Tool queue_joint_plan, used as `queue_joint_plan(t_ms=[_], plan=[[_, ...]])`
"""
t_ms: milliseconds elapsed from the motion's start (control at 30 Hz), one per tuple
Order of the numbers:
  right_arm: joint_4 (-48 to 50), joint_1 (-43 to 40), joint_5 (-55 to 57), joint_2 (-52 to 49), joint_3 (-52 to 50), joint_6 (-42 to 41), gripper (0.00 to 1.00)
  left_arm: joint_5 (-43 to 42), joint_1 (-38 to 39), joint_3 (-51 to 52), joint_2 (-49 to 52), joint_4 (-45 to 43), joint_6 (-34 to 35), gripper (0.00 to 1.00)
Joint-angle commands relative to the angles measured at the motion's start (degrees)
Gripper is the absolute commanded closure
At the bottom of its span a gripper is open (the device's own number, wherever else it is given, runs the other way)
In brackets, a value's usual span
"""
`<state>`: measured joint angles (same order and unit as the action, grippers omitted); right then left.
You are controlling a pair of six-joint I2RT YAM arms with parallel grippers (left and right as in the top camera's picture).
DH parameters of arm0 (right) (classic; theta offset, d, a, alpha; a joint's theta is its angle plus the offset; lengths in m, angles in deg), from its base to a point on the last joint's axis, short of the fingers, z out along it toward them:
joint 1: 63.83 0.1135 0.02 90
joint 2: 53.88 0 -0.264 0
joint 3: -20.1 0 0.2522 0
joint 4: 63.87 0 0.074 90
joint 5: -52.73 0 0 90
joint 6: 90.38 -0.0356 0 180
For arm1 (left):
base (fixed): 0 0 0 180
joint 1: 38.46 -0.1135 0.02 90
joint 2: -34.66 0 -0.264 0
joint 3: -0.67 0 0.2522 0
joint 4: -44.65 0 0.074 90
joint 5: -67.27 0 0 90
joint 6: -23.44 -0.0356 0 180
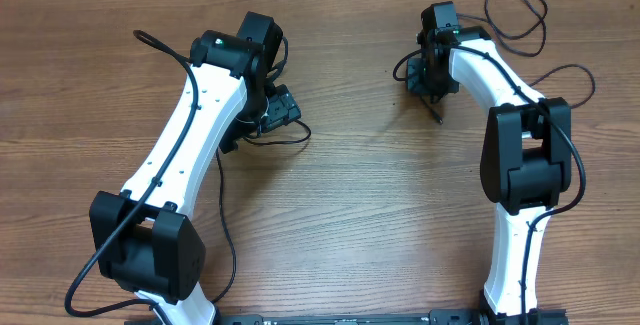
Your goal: Untangle cables
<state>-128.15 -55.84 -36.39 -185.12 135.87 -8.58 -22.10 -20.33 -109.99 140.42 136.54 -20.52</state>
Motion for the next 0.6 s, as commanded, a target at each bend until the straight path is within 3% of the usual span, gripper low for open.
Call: queue_joint_plan(t_ms=[0, 67, 167, 333, 567], plan=[[-0.7, -2.0, 1.0, 4.0, 1.2, -2.3, 0.43, -0.2, 0.3, -0.7, -2.0, -0.2, -1.3, 0.00], [-0.7, -3.7, 1.7, 5.7, 1.2, -4.3, 0.28, -0.2, 0.3, -0.7, -2.0, -0.1, -1.3, 0.01], [-0.9, -7.7, 2.3, 6.6, 1.2, -7.1, 0.22, -0.2, 0.3, -0.7, -2.0, -0.1, -1.3, 0.00], [-3.5, -17.1, 2.2, 6.5, 0.8, -12.9, 0.20, -0.2, 0.3, -0.7, -2.0, 0.2, -1.3, 0.00], [-4.3, -28.5, 2.3, 6.4, -0.2, -13.2, 0.22, -0.2, 0.3, -0.7, -2.0, -0.3, -1.2, 0.00]])
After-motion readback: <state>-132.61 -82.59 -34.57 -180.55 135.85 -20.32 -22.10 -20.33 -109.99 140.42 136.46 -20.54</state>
